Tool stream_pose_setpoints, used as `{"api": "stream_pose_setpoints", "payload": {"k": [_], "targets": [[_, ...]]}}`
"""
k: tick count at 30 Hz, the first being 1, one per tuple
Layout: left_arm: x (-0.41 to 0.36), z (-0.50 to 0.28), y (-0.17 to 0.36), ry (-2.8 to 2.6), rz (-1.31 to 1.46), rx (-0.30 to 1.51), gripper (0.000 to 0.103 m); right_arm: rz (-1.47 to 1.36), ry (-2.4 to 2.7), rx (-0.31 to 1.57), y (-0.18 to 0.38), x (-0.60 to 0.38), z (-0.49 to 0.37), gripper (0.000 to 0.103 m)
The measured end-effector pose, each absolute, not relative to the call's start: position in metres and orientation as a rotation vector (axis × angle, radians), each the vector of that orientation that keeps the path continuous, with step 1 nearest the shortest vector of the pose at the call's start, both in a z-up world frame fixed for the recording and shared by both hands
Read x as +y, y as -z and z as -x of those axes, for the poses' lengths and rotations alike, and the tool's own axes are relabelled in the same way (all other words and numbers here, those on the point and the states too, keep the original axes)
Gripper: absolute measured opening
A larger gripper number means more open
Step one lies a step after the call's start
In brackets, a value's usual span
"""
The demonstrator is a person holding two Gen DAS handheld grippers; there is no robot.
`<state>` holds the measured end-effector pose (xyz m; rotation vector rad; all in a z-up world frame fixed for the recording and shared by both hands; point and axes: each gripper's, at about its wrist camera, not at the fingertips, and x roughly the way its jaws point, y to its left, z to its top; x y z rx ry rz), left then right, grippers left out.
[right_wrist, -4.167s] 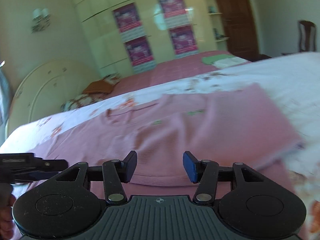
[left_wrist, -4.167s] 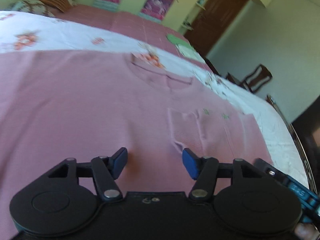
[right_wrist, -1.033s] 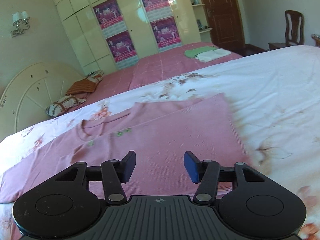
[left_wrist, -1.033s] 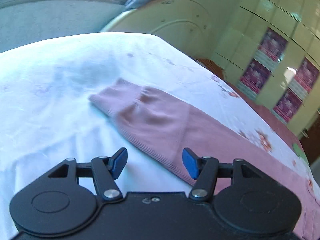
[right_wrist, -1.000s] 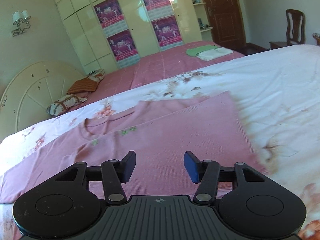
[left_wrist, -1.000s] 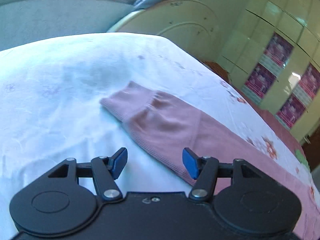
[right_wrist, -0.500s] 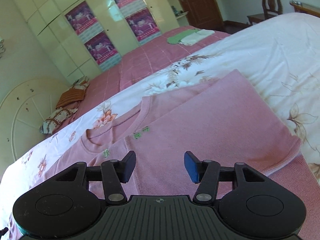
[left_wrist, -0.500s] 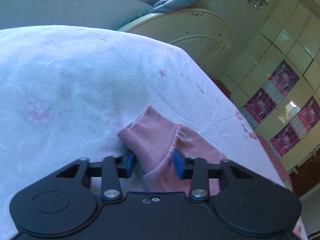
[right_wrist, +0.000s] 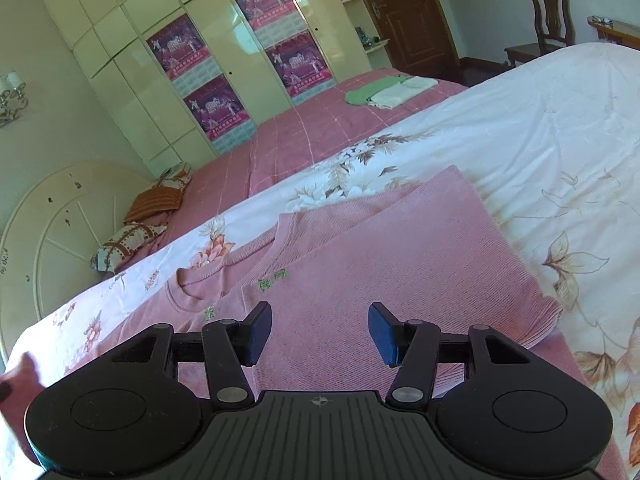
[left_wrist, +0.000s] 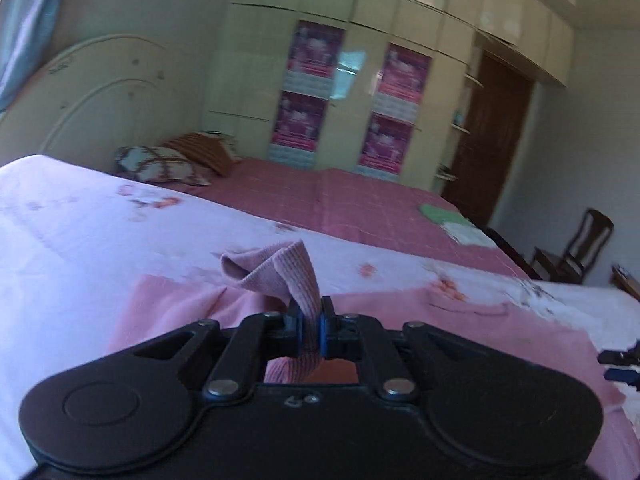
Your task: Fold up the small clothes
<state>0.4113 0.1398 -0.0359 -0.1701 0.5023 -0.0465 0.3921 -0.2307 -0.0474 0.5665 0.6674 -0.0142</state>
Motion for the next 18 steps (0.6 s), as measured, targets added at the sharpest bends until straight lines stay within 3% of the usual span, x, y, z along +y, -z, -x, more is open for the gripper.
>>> {"api": "stream_pose_setpoints", "payload": {"k": [4,10,12,14,15,18], "targets": [[0.046,-0.433,0.059,0.150,0.078,0.572,0.006,-0.588,-0.019,0.658,0.041,-0.243,-0.386,0.054],[-0.028,-0.453,0.097,0.250,0.034,0.656,0.006,-0.618,-0.056,0.667,0.040,-0.259,-0.375,0.054],[-0.044,-0.459,0.111,0.291,0.020,0.709,0.019,-0.630,-0.066,0.681,0.043,-0.261,-0.373,0.054],[-0.056,-0.454,0.117,0.333,0.015,0.714,0.059,-0.647,-0.079,0.698,0.048,-0.261,-0.373,0.055],[-0.056,-0.443,0.114,0.344,0.003,0.675,0.067,-0.661,-0.094,0.710,0.051,-0.261,-0.373,0.055],[-0.032,-0.415,0.100,0.274,-0.016,0.624,0.068,-0.671,-0.143,0.734,0.056,-0.251,-0.377,0.055]]}}
